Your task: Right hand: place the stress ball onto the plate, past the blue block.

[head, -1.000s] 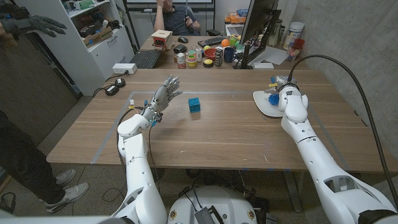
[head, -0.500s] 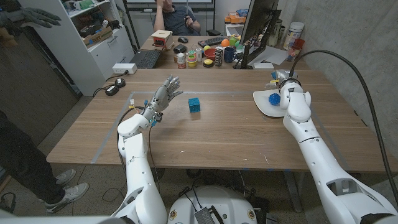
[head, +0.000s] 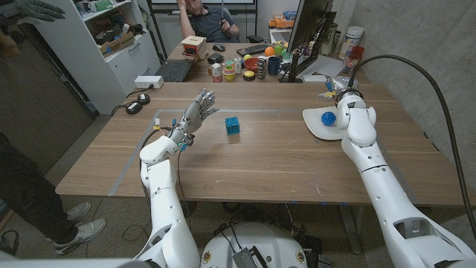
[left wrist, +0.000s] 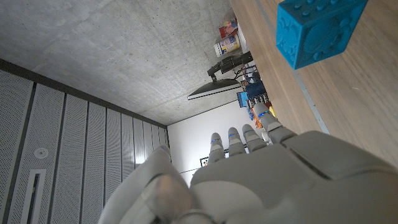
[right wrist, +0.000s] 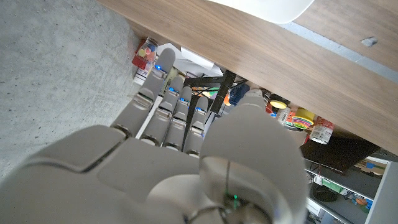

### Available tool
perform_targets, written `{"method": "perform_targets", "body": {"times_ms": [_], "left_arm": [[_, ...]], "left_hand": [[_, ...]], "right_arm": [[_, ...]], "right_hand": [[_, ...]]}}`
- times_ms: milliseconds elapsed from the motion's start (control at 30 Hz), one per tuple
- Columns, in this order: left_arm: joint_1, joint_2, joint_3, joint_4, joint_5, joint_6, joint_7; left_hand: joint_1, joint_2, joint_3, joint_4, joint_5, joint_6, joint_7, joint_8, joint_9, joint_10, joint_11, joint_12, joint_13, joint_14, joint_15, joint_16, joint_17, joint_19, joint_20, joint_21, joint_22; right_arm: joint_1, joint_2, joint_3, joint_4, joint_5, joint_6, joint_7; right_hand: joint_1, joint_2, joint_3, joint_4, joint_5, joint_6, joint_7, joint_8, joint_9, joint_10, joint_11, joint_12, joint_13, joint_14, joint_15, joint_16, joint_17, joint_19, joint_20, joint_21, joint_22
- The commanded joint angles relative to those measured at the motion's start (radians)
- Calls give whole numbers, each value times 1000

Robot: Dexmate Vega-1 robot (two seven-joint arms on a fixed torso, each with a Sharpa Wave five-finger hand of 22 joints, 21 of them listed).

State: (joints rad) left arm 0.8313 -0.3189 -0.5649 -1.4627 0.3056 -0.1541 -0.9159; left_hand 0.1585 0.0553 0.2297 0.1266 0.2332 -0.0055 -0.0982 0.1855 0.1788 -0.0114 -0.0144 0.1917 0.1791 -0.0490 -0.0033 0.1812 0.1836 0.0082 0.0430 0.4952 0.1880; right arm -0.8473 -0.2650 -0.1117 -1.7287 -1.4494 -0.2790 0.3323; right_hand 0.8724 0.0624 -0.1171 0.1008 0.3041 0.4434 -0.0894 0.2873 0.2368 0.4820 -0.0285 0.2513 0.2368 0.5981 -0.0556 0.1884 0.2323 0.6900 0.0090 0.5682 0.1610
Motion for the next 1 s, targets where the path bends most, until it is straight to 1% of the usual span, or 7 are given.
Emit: {"method": "perform_targets", "body": {"times_ms": [33,300,433,533,733,900,1000], "left_arm": [[5,-1,-2,-7,-8,-2,-6],[3,2,-5,-4,-13,-3,-7],[1,4,-8,1,-15,-5,-8],[-1,6,-10,6,-17,-6,-8],[-8,10,-14,21,-23,-11,-10],[-15,16,-17,36,-27,-16,-12],[-20,19,-19,47,-29,-20,-14]], "left_hand": [[4,-9,-5,2,7,4,-4,8,6,-7,3,6,5,-6,0,6,3,1,9,0,4],[4,-9,-6,1,7,4,-3,8,6,-7,2,6,5,-5,0,6,3,1,10,0,4],[4,-9,-6,1,7,4,-3,8,6,-7,3,6,5,-6,0,6,3,1,10,0,4],[4,-9,-7,1,7,5,-2,8,6,-7,3,6,5,-6,0,6,3,1,10,-1,4],[4,-9,-7,1,8,4,-3,8,6,-7,3,6,5,-6,0,6,3,1,10,-1,4],[4,-9,-8,1,8,5,-4,8,6,-8,2,6,5,-6,0,6,3,1,10,-1,4],[4,-9,-8,1,8,5,-4,8,6,-8,2,6,5,-6,0,6,3,1,10,-1,4]], "right_arm": [[-22,7,17,-63,-5,33,-37],[-34,20,25,-97,-9,48,-88],[-40,26,32,-112,-4,59,-116],[-43,28,35,-121,-2,69,-135],[-49,37,38,-135,-3,79,-170],[-61,43,44,-145,4,92,-208],[-72,47,49,-157,14,101,-225]], "right_hand": [[-10,2,-9,2,4,9,-7,-3,0,1,-1,-3,-1,-7,-108,0,1,-4,15,-15,1],[-20,9,-22,10,7,13,-10,-13,-7,-11,-7,-10,-6,-55,-86,-4,-7,-58,87,-70,3],[-25,13,-29,14,8,11,-17,-20,-10,-29,-17,-17,-9,-83,-72,-6,-11,-81,108,-97,4],[-33,14,-37,18,9,13,-15,-23,-12,-40,-14,-21,-10,-113,-57,-10,-13,-105,134,-121,5],[-47,13,-49,24,8,1,-19,-34,-14,-67,-10,-30,-13,-145,-37,-11,-16,-121,154,-143,7],[-64,13,-62,31,8,-21,-19,-48,-16,-99,-10,-38,-15,-185,-17,-13,-19,-151,165,-169,10],[-96,21,-77,44,6,-48,-14,-63,-16,-129,-6,-43,-18,-220,5,-11,-21,-189,189,-201,12]]}}
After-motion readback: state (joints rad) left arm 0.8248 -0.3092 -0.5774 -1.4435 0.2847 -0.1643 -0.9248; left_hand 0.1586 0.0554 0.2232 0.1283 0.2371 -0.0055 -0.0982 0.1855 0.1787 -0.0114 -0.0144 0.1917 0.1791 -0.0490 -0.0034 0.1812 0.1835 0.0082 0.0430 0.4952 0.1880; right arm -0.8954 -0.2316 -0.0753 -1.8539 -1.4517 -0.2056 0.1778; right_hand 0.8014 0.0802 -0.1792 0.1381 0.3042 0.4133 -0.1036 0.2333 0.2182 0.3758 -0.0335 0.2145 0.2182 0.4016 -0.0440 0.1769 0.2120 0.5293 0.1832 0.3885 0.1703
